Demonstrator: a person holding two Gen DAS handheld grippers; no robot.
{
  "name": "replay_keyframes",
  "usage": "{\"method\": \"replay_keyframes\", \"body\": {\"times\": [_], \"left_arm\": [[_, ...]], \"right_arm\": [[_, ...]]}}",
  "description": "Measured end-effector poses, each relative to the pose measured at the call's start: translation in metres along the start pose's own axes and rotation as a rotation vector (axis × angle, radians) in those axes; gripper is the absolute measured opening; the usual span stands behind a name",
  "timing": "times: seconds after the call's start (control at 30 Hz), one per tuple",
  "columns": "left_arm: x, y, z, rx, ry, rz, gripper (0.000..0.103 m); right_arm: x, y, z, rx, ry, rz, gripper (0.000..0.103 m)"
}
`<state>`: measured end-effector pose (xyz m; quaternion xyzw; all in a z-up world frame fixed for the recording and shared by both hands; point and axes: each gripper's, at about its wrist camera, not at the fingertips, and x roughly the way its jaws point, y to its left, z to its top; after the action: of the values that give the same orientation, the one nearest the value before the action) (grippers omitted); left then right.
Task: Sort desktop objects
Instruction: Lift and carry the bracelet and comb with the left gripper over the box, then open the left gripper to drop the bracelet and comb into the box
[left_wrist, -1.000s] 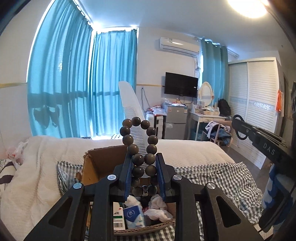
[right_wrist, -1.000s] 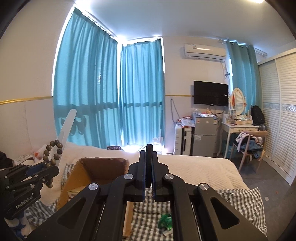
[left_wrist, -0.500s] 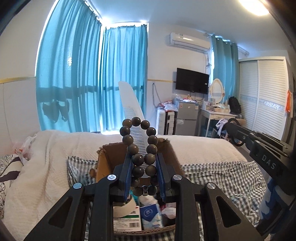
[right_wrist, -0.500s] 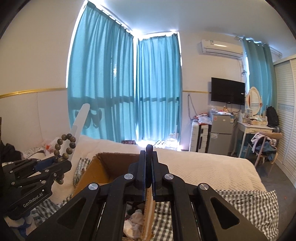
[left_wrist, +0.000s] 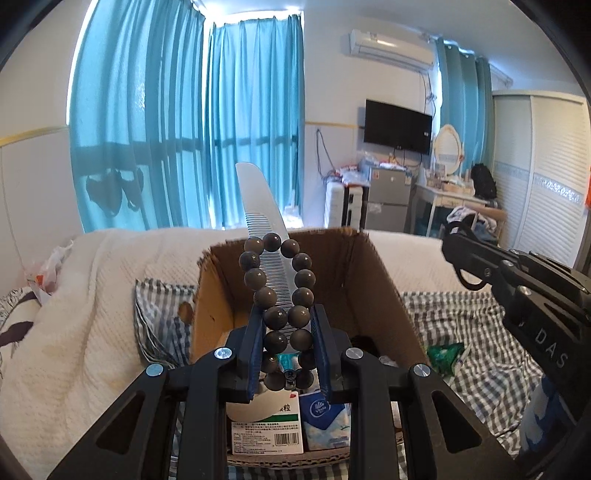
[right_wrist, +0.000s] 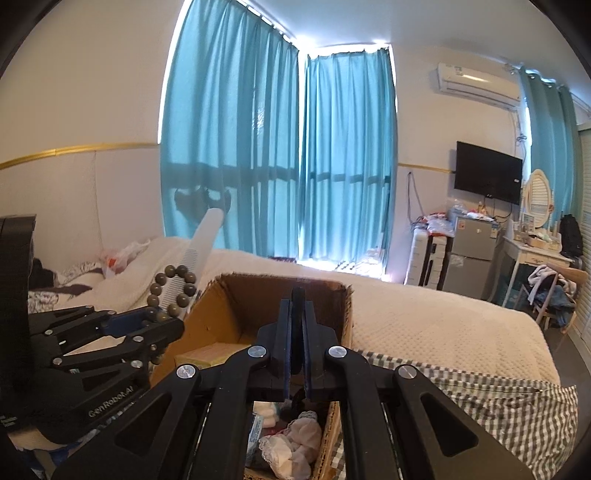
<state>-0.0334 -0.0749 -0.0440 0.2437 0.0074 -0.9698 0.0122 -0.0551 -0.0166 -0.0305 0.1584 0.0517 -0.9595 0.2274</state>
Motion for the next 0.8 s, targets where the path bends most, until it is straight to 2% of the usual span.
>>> {"method": "replay_keyframes", "body": {"times": [0.2,0.57,0.8], "left_arm": [[0.030,-0.004,-0.013,0.009,0.090,-0.030,0.024],[0.066,-0.007,-0.033,0.013,0.201,-0.015,0.024],[0.064,-0.005,-0.032,0.009,0.196,-0.014,0.024]], "right_arm": [[0.028,-0.001,-0.018,0.002,0.062,0.035,0.004],[0.073,0.005,-0.052,-0.016,0.162,0.087,0.003],[0.076,-0.001,-0.061,-0.008,0.174,0.084,0.004]]}}
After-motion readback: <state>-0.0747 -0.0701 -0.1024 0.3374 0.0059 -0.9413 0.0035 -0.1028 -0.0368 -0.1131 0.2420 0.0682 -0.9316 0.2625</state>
